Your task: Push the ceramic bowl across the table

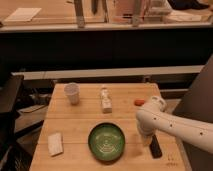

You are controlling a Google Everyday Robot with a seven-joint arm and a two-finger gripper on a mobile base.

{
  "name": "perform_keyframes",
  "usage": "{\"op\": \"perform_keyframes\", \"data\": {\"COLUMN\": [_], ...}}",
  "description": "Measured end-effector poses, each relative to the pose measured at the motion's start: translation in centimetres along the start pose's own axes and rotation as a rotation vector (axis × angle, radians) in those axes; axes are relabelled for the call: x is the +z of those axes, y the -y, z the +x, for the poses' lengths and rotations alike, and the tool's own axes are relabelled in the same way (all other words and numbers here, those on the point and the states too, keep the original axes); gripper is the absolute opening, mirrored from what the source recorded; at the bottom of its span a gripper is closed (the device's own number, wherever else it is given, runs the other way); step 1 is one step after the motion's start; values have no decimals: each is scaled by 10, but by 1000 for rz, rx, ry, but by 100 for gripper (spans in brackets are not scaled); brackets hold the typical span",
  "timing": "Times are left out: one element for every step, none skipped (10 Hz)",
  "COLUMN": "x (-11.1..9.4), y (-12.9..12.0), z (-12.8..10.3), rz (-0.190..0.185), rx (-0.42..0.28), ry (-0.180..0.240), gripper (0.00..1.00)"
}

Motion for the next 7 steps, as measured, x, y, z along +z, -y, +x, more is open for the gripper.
{"op": "perform_keyframes", "data": {"x": [3, 4, 5, 8, 12, 14, 16], "y": [-1, -1, -1, 0, 0, 0, 1], "z": [-2, -3, -3, -5, -12, -19, -30], "rz": [-2, -3, -6, -11, -19, -22, -27], "rx": [0, 0, 0, -7, -30, -49, -70], "ry": [4, 6, 7, 6, 3, 0, -1], "gripper": [28, 19, 11, 3, 2, 2, 2]}}
